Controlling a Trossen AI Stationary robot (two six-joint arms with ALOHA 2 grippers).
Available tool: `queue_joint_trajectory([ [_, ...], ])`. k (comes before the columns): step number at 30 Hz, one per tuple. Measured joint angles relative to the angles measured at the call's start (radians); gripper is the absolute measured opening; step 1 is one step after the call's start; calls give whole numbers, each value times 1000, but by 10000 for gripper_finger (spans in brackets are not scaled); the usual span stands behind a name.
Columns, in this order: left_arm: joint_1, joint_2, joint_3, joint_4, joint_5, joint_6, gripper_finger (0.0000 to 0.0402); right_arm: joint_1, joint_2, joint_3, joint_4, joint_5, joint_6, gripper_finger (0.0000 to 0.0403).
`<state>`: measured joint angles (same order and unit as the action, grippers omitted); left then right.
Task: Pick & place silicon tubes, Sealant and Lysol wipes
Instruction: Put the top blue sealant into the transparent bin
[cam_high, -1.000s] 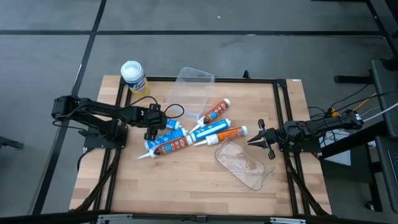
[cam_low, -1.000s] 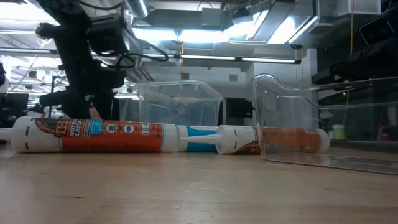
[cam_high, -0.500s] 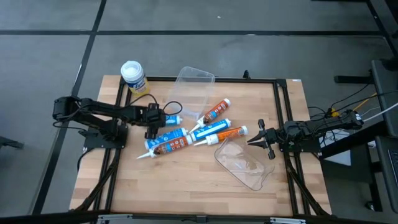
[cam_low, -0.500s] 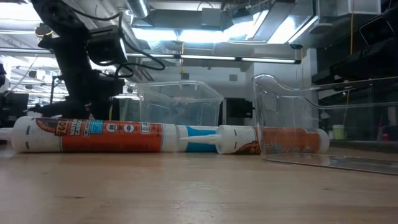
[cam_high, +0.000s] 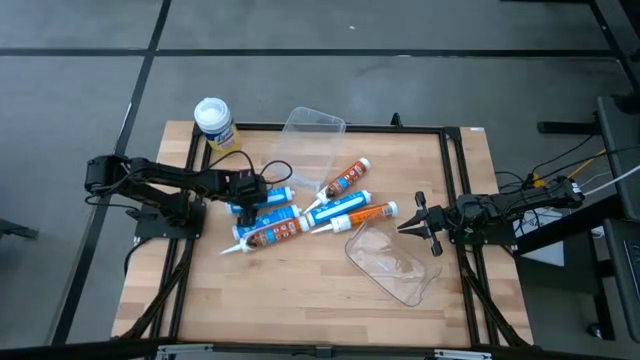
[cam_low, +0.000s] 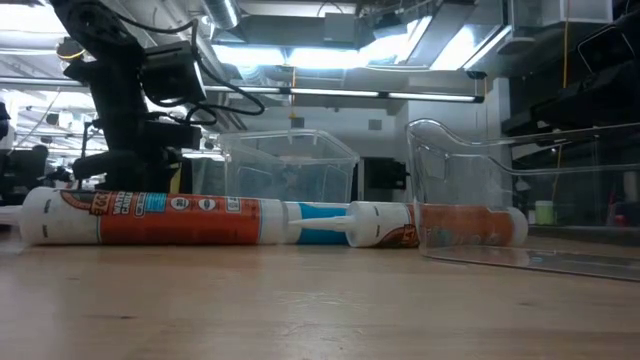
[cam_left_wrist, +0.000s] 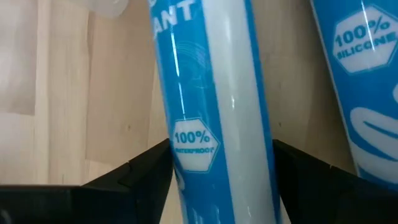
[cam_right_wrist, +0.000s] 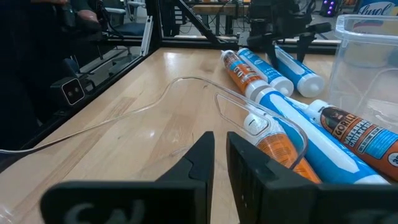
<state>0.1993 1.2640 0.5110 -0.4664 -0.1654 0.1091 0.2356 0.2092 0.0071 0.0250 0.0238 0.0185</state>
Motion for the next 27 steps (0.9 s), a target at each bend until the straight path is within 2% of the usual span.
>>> queue_joint_trajectory([
  [8, -1, 0, 0, 0, -17, -70, 220, 0, 0, 0, 0, 0, 2, 46],
  [27, -53, -8, -2, -8, -53, -15, 215, 0, 0, 0, 0, 0, 1, 46],
])
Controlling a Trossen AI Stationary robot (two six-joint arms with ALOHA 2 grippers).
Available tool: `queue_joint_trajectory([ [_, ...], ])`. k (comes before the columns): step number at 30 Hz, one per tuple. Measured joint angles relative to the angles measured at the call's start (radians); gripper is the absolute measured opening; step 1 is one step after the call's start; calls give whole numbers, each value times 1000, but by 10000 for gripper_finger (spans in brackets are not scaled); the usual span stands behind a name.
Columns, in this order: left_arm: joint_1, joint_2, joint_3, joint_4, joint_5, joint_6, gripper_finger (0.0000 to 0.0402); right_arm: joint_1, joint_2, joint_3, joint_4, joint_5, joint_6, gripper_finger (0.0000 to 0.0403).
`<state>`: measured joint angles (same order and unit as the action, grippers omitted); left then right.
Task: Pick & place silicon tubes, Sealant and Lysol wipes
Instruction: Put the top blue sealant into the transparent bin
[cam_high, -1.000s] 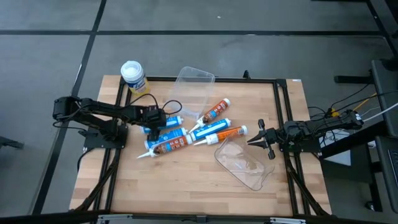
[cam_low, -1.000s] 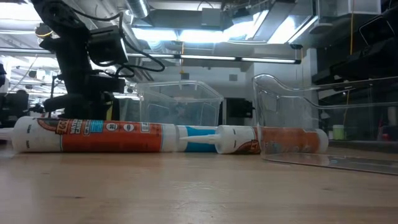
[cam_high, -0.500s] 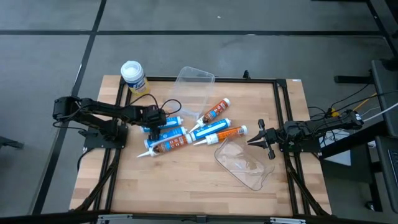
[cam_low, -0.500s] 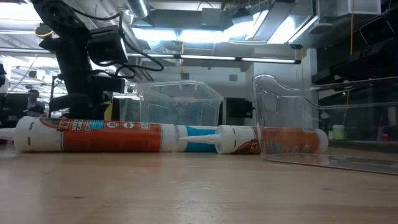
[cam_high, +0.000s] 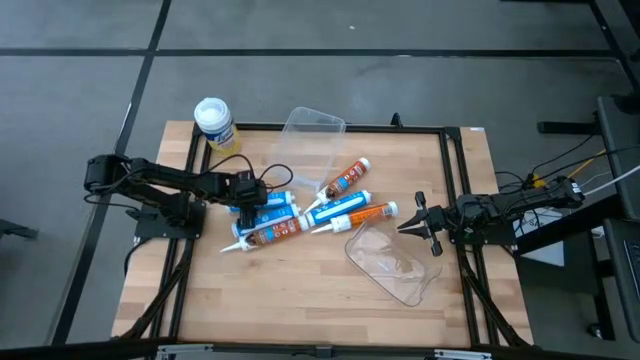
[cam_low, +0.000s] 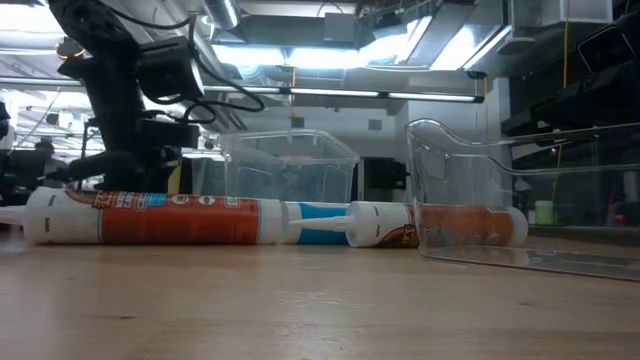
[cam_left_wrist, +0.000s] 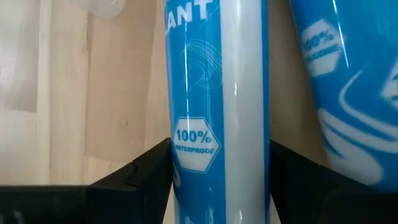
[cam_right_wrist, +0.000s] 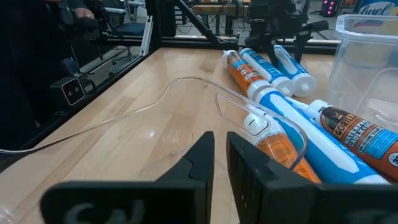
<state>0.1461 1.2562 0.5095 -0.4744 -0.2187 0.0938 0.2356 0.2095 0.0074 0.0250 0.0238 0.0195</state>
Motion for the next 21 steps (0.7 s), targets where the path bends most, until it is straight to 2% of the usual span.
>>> queue_joint_trajectory([
  [6, -26, -46, 0, 0, -48, 35, 214, 0, 0, 0, 0, 0, 1, 46],
  [21, -75, -198, 40, -30, -51, -8, 211, 0, 0, 0, 0, 0, 1, 45],
])
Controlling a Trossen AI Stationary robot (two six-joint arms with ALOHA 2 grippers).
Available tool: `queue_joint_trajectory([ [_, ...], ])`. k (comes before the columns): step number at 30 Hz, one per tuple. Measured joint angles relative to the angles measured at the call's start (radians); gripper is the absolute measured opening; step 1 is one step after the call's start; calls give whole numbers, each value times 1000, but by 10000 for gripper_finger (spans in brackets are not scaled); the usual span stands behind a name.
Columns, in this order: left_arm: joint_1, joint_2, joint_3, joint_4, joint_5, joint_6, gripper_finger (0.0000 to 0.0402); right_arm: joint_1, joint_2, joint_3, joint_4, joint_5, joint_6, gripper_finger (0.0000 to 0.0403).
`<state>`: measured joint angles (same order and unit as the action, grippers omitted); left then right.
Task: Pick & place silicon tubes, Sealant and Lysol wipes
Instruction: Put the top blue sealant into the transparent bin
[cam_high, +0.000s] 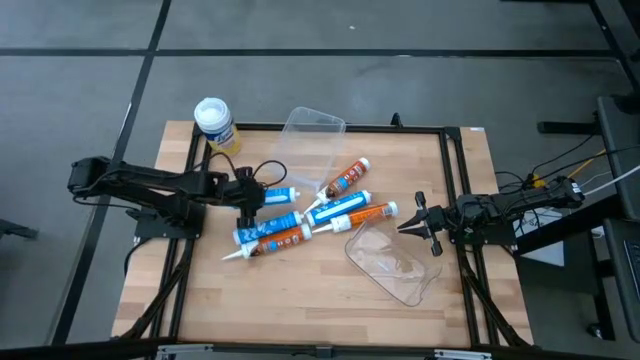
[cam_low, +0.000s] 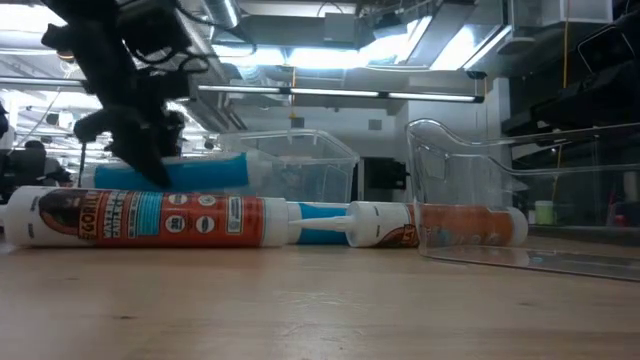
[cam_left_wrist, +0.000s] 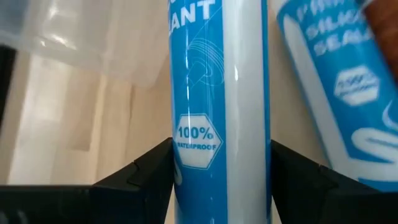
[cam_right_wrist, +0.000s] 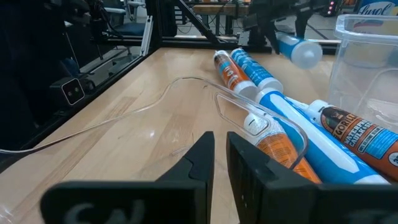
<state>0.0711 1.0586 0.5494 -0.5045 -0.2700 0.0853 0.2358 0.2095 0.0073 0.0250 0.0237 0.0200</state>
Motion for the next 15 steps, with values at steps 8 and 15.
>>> queue_joint_trajectory([
  [8, -35, -47, 41, 5, 2, -49, 211, 0, 0, 0, 0, 0, -2, 46],
  [15, -58, -66, 85, 51, -3, -102, 211, 0, 0, 0, 0, 0, 0, 46],
])
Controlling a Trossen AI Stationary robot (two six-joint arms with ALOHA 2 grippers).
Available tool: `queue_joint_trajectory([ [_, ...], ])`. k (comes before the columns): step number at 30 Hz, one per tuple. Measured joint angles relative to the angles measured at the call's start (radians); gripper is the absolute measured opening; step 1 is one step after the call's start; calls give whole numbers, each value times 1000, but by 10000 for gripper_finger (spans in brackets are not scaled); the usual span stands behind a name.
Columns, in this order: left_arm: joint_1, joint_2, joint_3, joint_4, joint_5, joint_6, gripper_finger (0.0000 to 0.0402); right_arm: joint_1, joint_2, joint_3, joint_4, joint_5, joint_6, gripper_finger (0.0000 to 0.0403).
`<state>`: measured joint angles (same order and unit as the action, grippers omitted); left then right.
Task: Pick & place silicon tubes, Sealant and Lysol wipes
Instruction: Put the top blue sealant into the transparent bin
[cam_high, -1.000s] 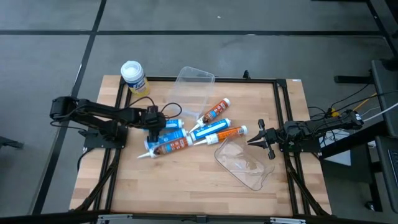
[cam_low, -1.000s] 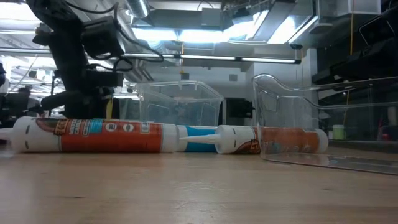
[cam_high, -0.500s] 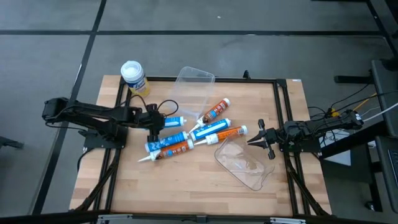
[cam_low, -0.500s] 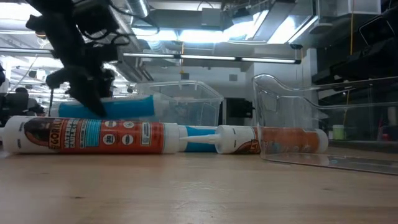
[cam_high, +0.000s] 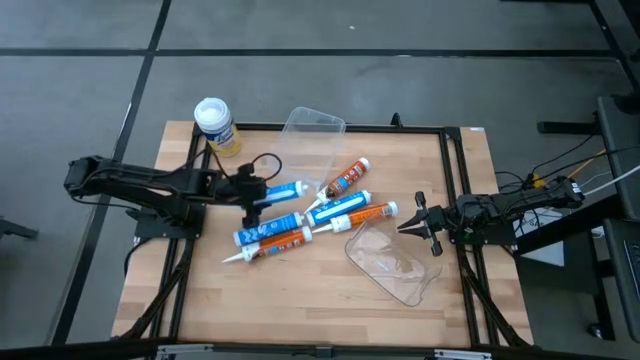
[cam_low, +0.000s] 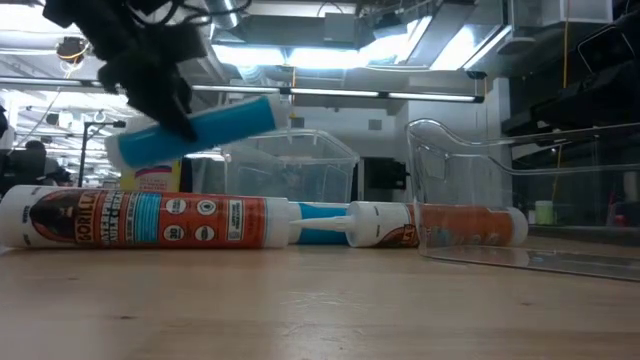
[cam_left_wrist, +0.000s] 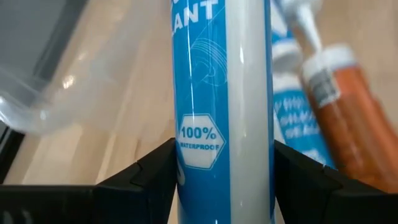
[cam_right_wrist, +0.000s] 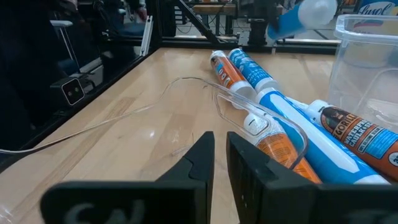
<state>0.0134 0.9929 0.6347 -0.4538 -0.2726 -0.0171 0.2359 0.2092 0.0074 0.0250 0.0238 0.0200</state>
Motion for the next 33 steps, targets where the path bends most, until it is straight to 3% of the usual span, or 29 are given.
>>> queue_joint_trajectory([
  [24, -7, 0, 19, 609, 19, -31, 211, 0, 0, 0, 0, 0, -1, 45],
  [33, -7, 0, 19, 820, 113, -244, 211, 0, 0, 0, 0, 0, -2, 45],
])
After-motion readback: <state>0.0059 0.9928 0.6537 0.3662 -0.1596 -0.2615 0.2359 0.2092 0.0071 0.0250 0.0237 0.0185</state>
